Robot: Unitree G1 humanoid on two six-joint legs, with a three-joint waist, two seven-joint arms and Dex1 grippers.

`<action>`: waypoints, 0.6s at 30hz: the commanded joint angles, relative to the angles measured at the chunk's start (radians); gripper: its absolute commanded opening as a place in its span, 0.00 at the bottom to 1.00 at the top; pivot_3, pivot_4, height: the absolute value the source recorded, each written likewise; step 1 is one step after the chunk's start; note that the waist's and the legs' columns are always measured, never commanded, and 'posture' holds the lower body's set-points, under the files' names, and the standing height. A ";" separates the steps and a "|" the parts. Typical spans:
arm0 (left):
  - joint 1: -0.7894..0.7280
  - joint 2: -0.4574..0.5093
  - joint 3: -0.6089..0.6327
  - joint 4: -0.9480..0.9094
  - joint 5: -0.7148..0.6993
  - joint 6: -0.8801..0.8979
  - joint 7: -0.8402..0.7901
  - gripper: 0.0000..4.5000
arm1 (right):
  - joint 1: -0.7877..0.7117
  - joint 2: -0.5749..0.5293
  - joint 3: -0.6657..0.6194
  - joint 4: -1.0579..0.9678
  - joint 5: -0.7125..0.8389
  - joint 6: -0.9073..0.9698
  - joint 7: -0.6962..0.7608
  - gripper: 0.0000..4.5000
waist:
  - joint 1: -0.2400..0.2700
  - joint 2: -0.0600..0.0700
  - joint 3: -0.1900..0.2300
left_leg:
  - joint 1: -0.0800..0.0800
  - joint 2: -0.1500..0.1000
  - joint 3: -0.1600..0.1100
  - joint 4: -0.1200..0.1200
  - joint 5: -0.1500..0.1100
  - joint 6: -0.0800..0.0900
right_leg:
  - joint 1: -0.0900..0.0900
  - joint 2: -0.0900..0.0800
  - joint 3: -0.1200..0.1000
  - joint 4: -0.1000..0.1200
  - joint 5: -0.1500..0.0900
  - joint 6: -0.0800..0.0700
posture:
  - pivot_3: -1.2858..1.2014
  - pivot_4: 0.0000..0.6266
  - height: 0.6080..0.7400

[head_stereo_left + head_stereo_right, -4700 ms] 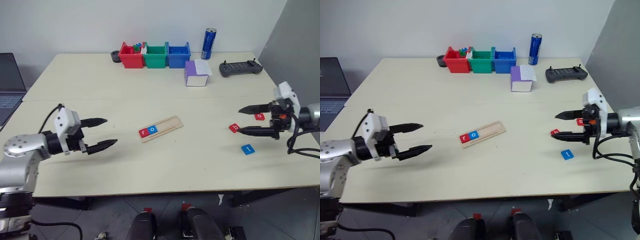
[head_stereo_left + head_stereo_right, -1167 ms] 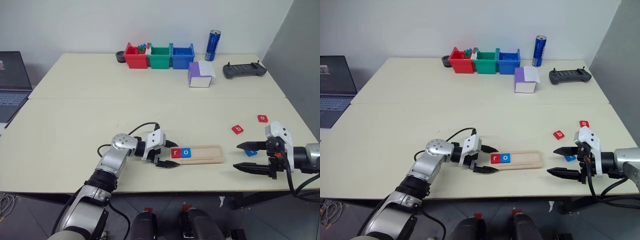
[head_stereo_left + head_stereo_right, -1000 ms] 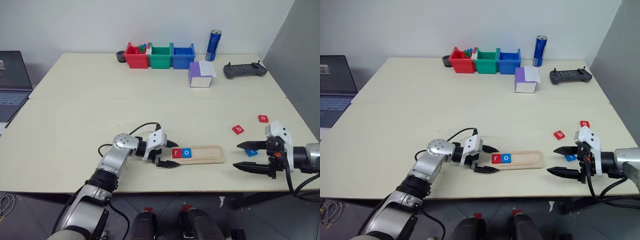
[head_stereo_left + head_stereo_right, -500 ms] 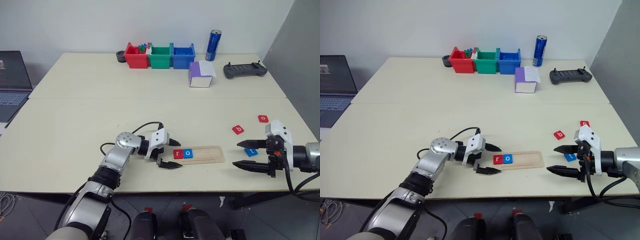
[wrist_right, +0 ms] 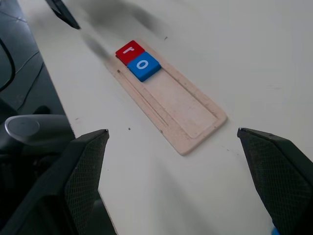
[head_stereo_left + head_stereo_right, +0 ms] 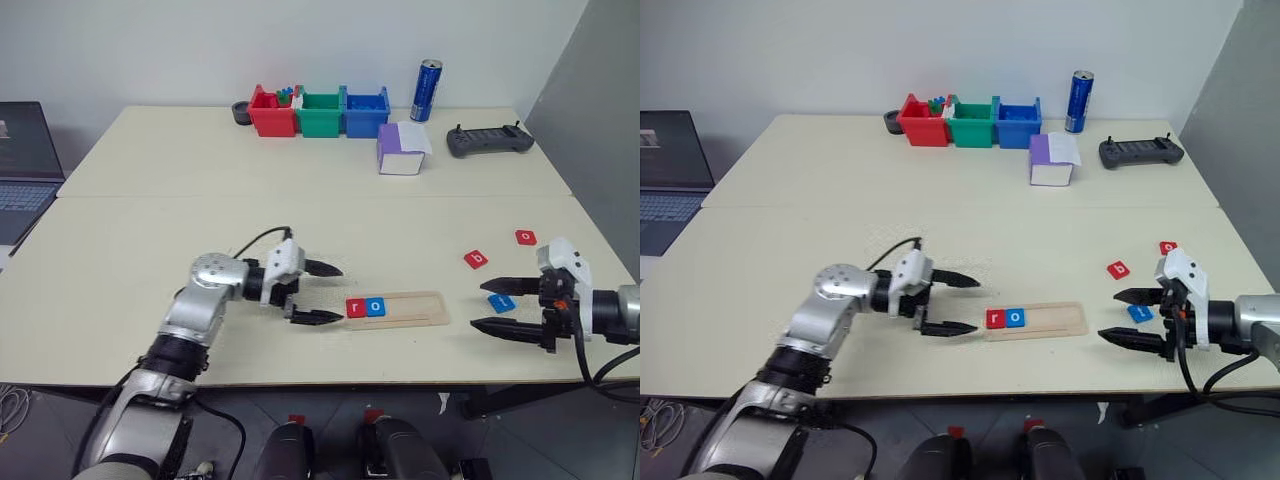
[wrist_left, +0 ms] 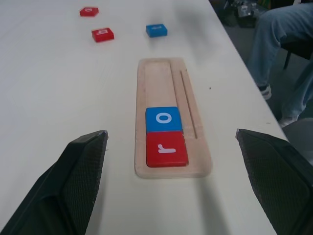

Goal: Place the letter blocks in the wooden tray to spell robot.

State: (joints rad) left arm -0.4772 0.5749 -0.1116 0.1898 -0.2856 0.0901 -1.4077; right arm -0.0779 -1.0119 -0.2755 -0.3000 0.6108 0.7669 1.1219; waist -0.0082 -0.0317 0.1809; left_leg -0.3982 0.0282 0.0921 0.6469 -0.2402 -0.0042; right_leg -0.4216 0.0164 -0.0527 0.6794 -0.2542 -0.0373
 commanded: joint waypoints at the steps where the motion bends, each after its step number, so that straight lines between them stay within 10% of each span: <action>1: 0.094 0.030 0.094 -0.096 -0.082 -0.012 0.021 0.99 | -0.007 0.020 -0.066 0.042 -0.012 -0.052 -0.042 1.00 | 0.001 0.000 0.000 | 0.000 0.000 0.000 0.000 0.000 0.000 | 0.000 0.000 0.000 0.000 0.000 0.000 | 0.52 0.24 1.00; 18: 0.248 0.079 0.183 -0.157 -0.144 -0.020 0.082 0.99 | -0.049 0.112 -0.086 0.225 -0.042 -0.151 -0.116 1.00 | 0.005 0.000 0.000 | 0.000 0.000 0.000 0.000 0.000 0.000 | 0.000 0.000 0.000 0.000 0.000 0.000 | 0.52 0.24 1.00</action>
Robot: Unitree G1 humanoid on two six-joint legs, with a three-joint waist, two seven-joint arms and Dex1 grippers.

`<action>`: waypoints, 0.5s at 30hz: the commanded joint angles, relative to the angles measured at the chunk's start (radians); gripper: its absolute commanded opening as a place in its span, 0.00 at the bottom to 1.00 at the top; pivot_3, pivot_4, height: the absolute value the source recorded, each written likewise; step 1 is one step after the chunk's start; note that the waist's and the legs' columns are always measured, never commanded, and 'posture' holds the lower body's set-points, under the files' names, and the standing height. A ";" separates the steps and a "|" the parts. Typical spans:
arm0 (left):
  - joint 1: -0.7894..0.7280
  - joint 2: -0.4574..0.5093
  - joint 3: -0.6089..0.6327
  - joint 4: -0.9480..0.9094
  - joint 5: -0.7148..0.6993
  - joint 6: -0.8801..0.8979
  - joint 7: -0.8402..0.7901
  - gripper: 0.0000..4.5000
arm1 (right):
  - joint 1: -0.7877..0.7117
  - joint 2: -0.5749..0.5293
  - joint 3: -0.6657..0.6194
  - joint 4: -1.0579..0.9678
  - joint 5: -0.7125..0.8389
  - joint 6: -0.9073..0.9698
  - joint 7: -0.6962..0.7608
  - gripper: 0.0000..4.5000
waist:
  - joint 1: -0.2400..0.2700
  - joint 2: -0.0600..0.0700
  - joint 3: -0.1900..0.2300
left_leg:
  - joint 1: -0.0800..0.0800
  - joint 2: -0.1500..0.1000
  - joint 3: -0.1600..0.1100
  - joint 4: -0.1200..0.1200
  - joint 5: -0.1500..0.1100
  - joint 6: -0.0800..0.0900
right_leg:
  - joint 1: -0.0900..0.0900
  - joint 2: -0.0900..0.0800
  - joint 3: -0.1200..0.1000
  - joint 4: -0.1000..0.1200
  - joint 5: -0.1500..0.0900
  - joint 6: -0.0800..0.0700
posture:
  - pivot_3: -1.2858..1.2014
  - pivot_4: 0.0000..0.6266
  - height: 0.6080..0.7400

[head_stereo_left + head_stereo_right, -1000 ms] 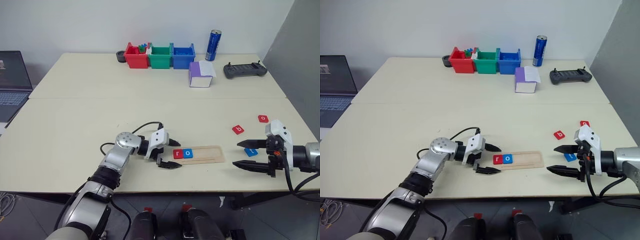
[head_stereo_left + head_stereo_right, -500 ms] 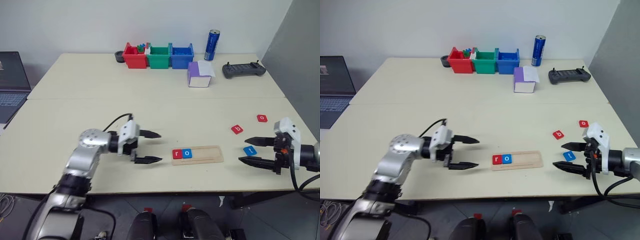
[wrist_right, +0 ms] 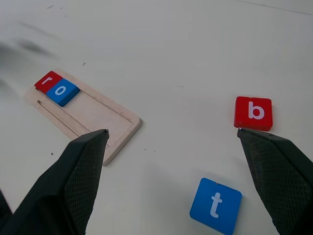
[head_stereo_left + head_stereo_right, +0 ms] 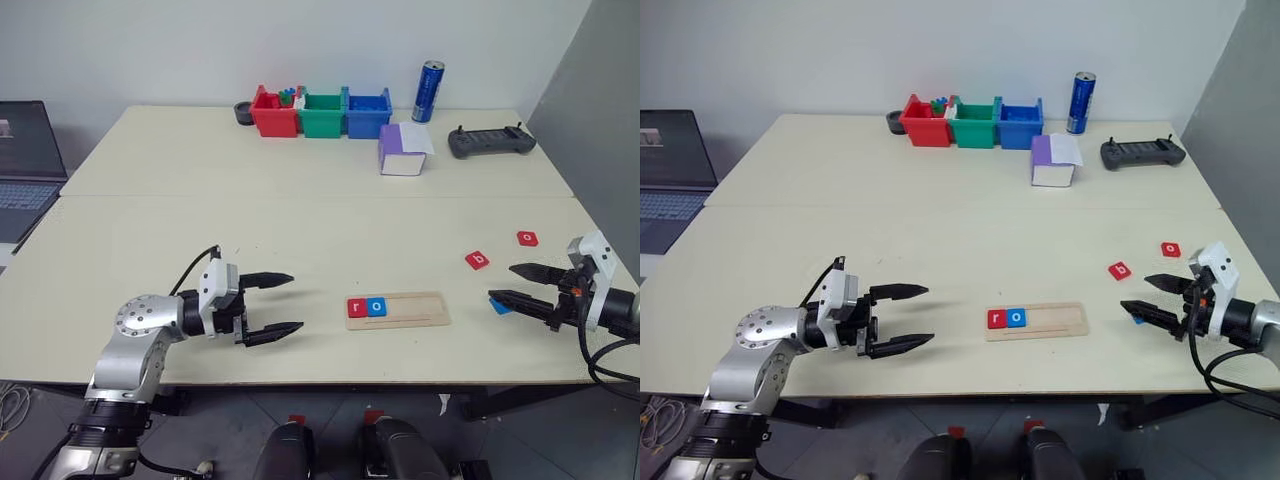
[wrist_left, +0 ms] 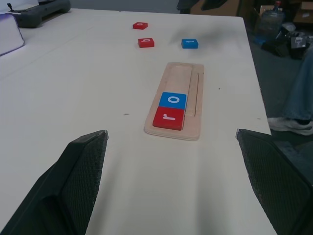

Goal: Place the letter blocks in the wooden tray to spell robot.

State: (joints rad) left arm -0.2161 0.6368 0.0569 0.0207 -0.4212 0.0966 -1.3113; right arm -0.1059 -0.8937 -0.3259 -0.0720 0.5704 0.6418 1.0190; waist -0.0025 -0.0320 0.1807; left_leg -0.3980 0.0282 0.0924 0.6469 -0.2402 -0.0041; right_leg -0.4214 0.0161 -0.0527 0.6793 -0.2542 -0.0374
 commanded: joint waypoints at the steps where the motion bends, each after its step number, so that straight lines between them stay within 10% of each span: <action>1: -0.013 0.020 0.015 0.025 -0.006 -0.038 -0.020 0.99 | -0.023 -0.007 -0.036 0.002 -0.004 -0.029 -0.016 1.00 | 0.000 0.000 0.000 | 0.000 0.000 0.000 0.000 0.000 0.000 | 0.000 0.000 0.000 0.000 0.000 0.000 | 0.52 0.24 1.00; 15: -0.124 0.018 0.002 0.187 0.007 -0.137 -0.095 0.99 | -0.026 -0.016 -0.030 -0.010 0.009 -0.022 -0.013 1.00 | 0.001 0.000 0.000 | 0.000 0.000 0.000 0.000 0.000 0.000 | 0.000 0.000 0.000 0.000 0.000 0.000 | 0.52 0.24 1.00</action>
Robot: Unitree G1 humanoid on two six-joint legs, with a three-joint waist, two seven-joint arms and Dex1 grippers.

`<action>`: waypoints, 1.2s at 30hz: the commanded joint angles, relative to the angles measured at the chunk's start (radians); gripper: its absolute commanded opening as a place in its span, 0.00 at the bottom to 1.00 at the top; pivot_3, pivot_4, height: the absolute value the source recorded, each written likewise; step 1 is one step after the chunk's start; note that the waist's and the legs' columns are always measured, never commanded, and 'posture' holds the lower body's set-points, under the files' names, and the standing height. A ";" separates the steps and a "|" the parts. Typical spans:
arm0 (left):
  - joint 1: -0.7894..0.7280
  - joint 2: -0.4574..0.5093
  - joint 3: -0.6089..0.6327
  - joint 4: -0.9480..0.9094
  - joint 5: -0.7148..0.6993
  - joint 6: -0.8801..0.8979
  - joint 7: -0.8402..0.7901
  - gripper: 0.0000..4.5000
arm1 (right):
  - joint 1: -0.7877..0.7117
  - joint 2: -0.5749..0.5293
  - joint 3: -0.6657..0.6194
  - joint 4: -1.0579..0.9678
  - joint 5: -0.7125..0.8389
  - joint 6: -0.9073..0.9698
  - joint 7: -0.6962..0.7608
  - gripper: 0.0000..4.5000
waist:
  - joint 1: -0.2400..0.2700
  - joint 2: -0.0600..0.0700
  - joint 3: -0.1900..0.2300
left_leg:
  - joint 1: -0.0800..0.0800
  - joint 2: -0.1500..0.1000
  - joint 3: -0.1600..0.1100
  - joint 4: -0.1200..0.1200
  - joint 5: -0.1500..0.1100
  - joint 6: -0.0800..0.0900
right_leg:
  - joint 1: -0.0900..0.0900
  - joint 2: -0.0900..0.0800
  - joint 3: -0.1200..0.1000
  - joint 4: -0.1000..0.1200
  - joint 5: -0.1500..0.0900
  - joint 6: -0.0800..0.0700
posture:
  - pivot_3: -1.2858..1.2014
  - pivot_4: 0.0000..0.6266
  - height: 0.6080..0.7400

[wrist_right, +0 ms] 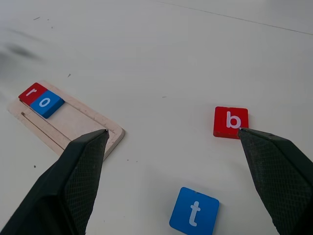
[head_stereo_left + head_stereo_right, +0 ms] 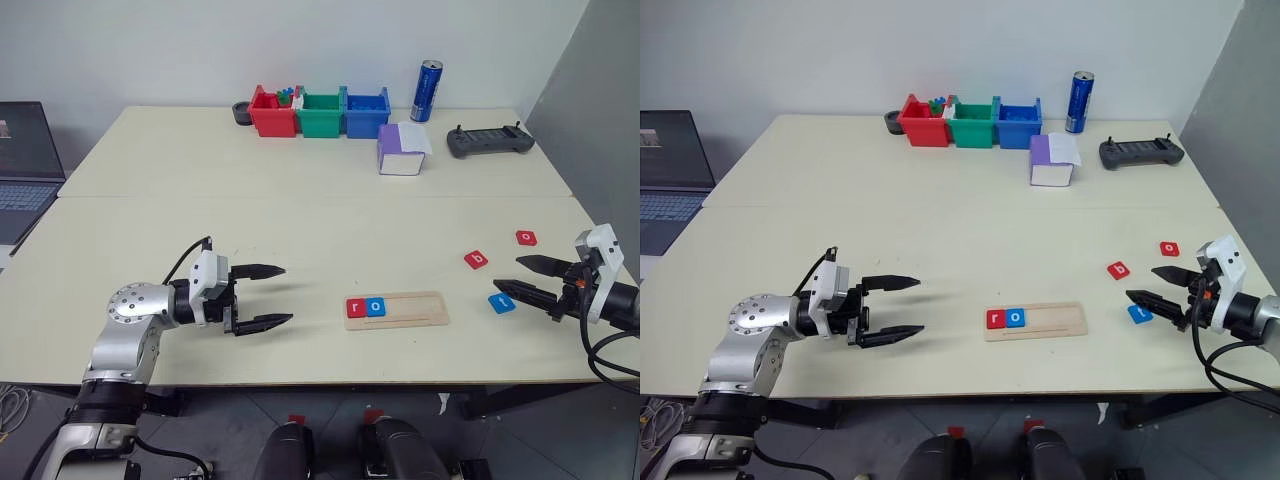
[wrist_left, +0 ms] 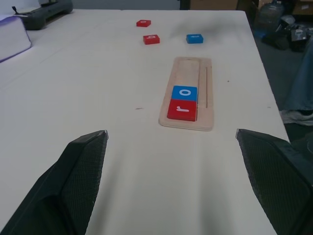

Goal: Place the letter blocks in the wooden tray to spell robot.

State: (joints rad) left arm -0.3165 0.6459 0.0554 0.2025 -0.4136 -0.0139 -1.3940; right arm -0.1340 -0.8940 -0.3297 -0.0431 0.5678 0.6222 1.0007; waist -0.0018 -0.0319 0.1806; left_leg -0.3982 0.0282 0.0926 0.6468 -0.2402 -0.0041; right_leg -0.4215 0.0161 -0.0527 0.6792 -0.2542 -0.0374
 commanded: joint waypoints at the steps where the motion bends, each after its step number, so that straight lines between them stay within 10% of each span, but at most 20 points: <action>1: -0.032 0.005 0.004 0.011 -0.001 -0.031 -0.012 0.99 | 0.005 -0.017 -0.026 -0.042 0.014 0.000 0.008 1.00 | 0.000 0.000 0.000 | 0.000 0.000 0.000 0.000 0.000 0.000 | 0.000 0.000 0.000 0.000 0.000 0.000 | 0.52 0.24 1.00; 10: -0.043 -0.003 -0.004 0.012 0.000 -0.029 -0.009 0.99 | 0.042 -0.004 -0.039 -0.068 0.011 0.007 -0.016 1.00 | 0.000 0.000 0.000 | 0.000 0.000 0.000 0.000 0.000 0.000 | 0.000 0.000 0.000 0.000 0.000 0.000 | 0.52 0.24 1.00; 21: -0.051 -0.008 -0.019 0.003 -0.002 -0.013 -0.010 0.99 | 0.058 0.192 -0.127 -0.144 -0.072 0.015 -0.426 1.00 | 0.000 0.000 0.000 | -0.001 0.000 0.000 0.000 0.000 0.000 | 0.000 0.000 0.000 0.000 0.000 0.000 | 0.52 0.24 1.00; 36: -0.034 0.000 -0.018 0.000 -0.008 -0.005 -0.018 0.99 | -0.040 0.195 -0.015 -0.125 -0.066 0.050 -0.402 1.00 | 0.000 0.000 0.000 | 0.000 0.000 0.001 -0.001 0.000 0.000 | 0.000 0.000 0.000 0.000 0.000 0.000 | 0.52 0.24 1.00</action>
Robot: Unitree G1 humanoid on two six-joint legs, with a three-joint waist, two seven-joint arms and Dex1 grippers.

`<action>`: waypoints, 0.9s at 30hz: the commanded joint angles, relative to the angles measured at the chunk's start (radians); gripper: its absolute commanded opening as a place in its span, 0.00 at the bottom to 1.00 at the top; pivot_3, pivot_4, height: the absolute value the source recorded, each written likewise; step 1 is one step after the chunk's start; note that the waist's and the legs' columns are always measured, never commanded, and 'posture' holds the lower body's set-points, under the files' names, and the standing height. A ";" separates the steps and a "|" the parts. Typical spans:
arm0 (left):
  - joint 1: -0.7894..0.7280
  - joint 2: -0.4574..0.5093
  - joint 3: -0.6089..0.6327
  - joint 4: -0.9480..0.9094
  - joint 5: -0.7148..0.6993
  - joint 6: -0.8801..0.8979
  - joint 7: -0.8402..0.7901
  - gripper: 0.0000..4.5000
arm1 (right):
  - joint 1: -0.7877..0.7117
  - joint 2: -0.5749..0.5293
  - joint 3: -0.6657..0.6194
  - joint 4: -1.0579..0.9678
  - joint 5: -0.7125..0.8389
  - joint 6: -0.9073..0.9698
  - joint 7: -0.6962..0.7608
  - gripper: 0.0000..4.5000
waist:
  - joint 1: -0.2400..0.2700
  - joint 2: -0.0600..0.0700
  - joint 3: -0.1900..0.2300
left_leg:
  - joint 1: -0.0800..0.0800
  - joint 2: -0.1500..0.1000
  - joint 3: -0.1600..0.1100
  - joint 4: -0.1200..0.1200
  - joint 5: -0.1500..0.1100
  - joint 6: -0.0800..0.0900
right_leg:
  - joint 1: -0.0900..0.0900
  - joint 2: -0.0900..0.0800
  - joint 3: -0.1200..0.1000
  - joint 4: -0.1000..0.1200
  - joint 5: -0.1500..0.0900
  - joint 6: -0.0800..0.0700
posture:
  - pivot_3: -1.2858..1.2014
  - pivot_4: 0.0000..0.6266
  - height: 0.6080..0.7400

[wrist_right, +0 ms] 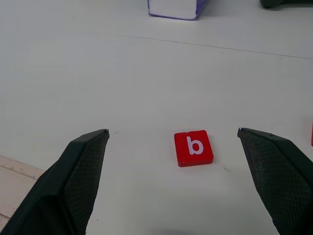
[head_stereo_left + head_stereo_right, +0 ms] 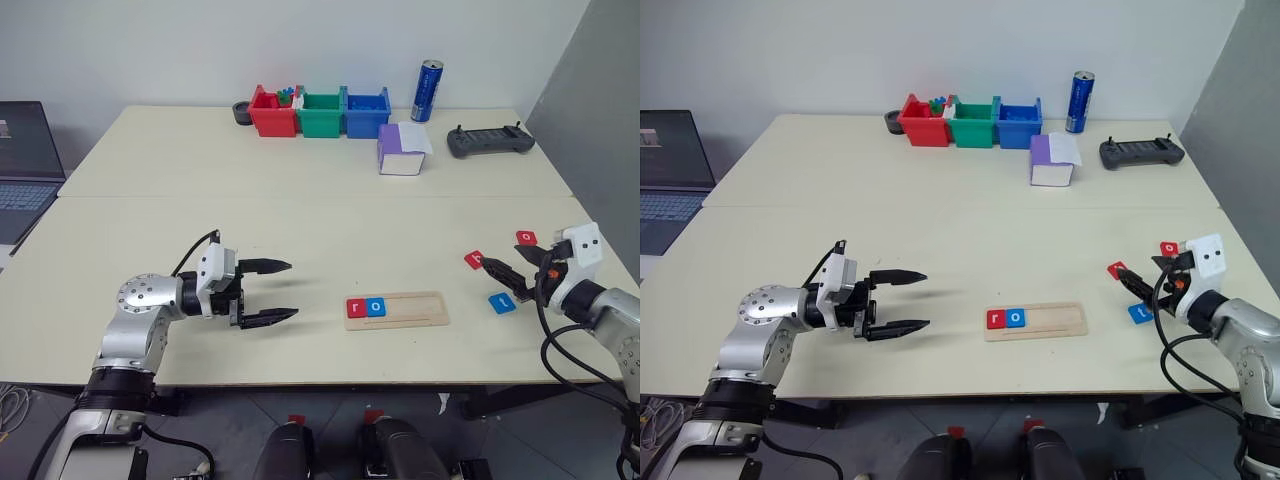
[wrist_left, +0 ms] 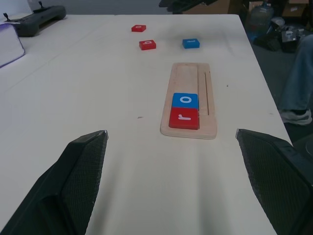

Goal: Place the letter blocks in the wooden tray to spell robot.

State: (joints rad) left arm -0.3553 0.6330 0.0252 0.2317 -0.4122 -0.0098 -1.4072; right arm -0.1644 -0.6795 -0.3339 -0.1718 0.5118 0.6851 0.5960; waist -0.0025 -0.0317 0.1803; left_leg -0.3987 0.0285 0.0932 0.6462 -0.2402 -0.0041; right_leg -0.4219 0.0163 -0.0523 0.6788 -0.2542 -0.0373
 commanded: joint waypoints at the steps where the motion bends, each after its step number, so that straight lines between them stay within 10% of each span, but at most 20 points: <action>1: 0.007 0.013 0.013 -0.027 -0.009 -0.011 -0.006 0.99 | -0.012 -0.018 -0.007 0.008 -0.015 -0.016 0.003 1.00 | 0.000 0.000 0.000 | 0.000 0.000 0.000 0.000 0.000 0.000 | 0.000 0.000 0.000 0.000 0.000 0.000 | 0.52 0.24 1.00; 27: 0.026 0.018 0.020 -0.012 0.001 -0.036 0.008 0.99 | -0.278 0.080 0.194 0.484 -0.211 -0.230 0.039 1.00 | -0.003 0.000 0.000 | 0.000 0.000 0.000 0.000 0.000 0.000 | 0.000 0.000 0.000 0.000 0.000 0.000 | 0.52 0.24 1.00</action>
State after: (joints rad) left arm -0.3202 0.6365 0.0277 0.2356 -0.4092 -0.0327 -1.4041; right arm -0.4226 -0.6044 -0.1410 0.2991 0.3135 0.4896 0.6180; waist -0.0052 -0.0317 0.1803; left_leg -0.3986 0.0286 0.0935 0.6460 -0.2402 -0.0041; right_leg -0.4222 0.0163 -0.0523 0.6791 -0.2541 -0.0373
